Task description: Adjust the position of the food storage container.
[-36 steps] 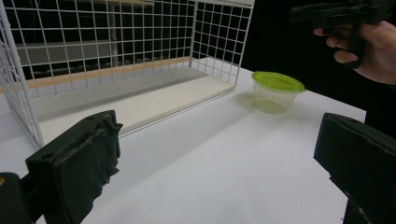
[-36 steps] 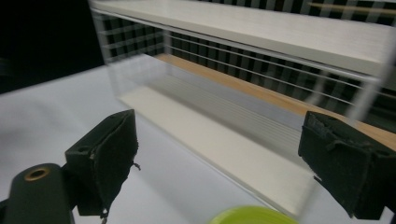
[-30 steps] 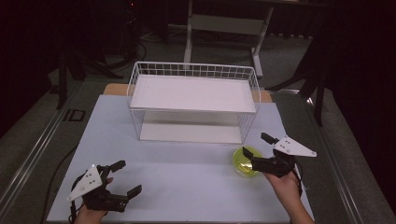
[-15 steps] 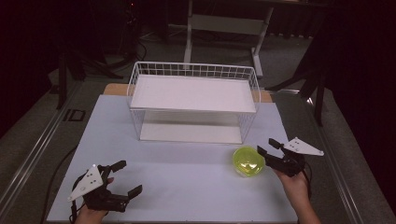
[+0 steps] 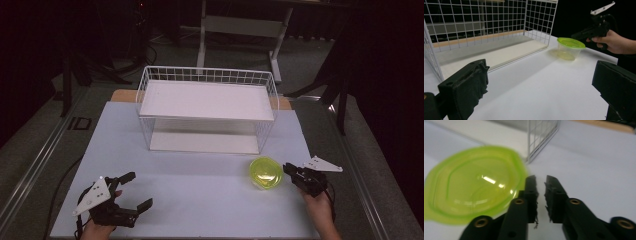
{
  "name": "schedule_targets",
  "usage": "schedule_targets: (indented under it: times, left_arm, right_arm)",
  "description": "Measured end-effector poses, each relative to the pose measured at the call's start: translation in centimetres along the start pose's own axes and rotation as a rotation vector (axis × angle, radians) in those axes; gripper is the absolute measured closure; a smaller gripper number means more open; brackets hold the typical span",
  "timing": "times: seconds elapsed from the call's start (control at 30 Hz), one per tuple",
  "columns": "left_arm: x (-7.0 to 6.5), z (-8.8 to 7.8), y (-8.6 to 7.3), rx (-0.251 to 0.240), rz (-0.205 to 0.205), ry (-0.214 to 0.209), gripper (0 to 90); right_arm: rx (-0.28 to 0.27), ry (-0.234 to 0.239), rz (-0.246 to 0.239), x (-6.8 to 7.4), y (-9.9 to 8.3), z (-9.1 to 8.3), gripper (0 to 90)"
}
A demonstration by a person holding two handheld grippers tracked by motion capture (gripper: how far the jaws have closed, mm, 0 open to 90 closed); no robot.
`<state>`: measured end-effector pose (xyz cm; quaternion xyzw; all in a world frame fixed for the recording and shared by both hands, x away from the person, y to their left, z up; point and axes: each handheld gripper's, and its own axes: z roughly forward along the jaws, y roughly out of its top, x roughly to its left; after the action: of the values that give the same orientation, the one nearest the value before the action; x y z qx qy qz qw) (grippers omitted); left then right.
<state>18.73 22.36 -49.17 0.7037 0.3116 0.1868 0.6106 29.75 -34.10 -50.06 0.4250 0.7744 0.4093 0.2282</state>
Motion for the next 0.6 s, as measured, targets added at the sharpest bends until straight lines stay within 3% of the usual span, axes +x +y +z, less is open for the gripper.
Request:
schedule_targets:
  times: [0.07, 0.23, 0.6]
  left_arm:
    - [0.0, 0.0, 0.0, 0.0, -0.001, 0.0, 1.1]
    - [0.0, 0.1, 0.0, 0.001, 0.003, -0.002, 1.1]
    - [-0.1, 0.1, 0.1, 0.004, 0.009, 0.0, 1.1]
  right_arm:
    - [0.037, 0.03, 0.0, 0.0, -0.5, 0.4, 89.5]
    - [0.098, 0.073, 0.002, 0.7, -1.7, 1.7, 89.9]
    - [0.134, 0.133, -0.03, 2.8, -1.6, 2.9, 90.0]
